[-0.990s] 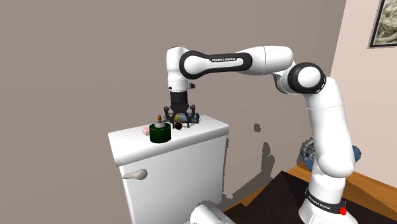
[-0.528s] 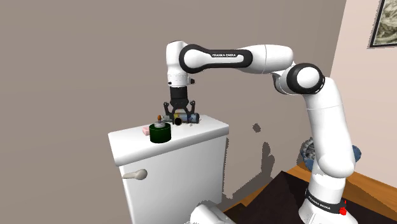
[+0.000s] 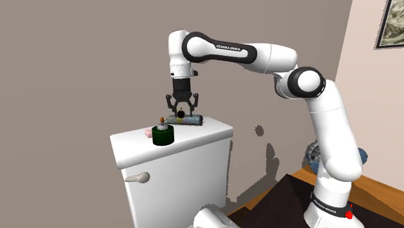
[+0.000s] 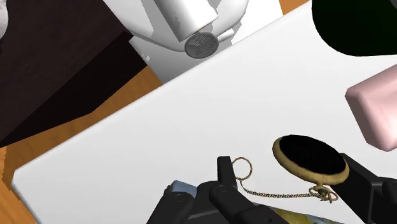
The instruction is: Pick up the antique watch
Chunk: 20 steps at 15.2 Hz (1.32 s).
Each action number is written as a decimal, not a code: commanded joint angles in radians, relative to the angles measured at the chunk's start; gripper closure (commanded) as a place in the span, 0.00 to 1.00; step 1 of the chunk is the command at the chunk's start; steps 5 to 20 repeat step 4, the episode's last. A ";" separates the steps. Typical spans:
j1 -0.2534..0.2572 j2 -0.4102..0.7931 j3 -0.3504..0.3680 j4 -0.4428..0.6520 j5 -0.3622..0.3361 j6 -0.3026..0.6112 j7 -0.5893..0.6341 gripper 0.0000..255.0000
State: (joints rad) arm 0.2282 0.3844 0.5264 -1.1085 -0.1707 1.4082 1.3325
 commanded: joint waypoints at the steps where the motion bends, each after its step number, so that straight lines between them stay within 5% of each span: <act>1: 0.013 0.016 0.000 0.053 -0.008 -0.038 0.003 1.00; 20: 0.023 0.028 0.000 0.088 -0.015 -0.062 0.004 1.00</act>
